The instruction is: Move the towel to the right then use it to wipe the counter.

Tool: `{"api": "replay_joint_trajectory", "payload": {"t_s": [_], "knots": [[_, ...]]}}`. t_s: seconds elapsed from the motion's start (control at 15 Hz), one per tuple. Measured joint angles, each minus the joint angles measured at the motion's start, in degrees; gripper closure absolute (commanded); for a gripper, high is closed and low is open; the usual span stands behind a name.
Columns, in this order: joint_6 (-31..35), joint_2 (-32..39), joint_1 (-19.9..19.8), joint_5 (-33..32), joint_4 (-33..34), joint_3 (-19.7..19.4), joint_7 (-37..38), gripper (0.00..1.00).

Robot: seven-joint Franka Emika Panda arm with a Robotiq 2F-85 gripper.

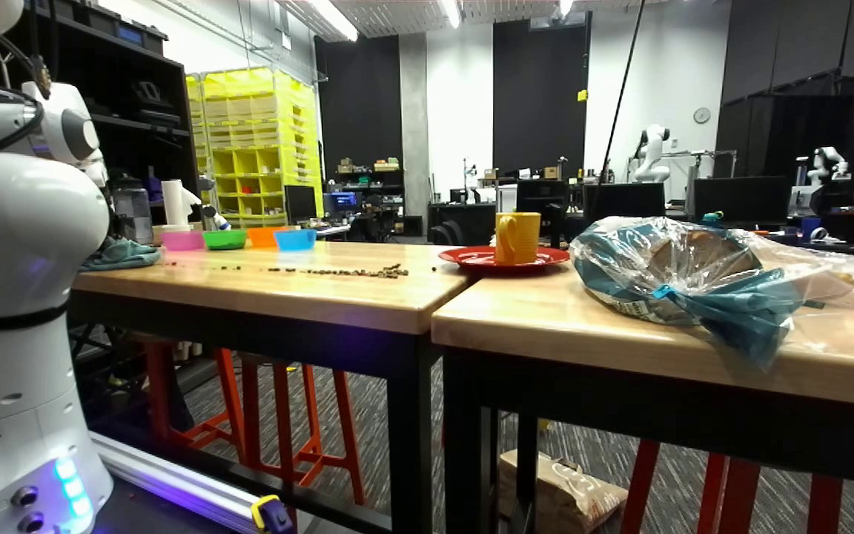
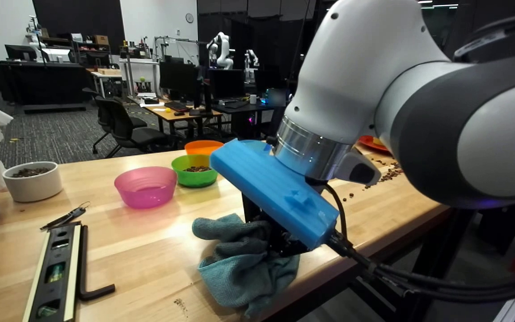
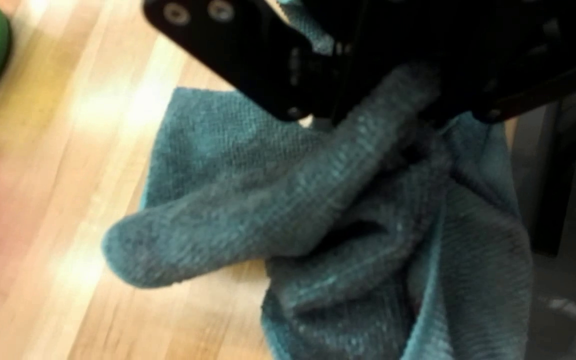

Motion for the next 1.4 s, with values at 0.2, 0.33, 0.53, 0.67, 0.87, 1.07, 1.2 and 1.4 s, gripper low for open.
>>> {"api": "replay_joint_trajectory", "payload": {"t_s": [0.2, 0.33, 0.53, 0.67, 0.87, 1.07, 1.2, 1.4], "knots": [[-0.23, 0.76, -0.02, -5.26, 0.80, 0.90, 5.32, 0.96], [-0.63, 1.29, -0.03, -8.52, 1.39, 1.49, 8.75, 0.96], [-1.82, 2.21, -0.03, -12.82, 2.56, 2.31, 12.98, 0.58], [-3.07, 2.89, -0.01, -15.08, 3.48, 2.82, 15.25, 0.53], [-4.85, 4.14, 0.00, -18.27, 5.17, 3.07, 17.73, 0.39], [-6.63, 5.77, 0.01, -20.58, 7.13, 3.06, 18.98, 0.24], [-7.59, 6.96, 0.13, -21.41, 8.45, 3.05, 19.14, 0.13], [-9.28, 8.98, 0.84, -21.93, 10.54, 2.80, 19.18, 0.00]]}}
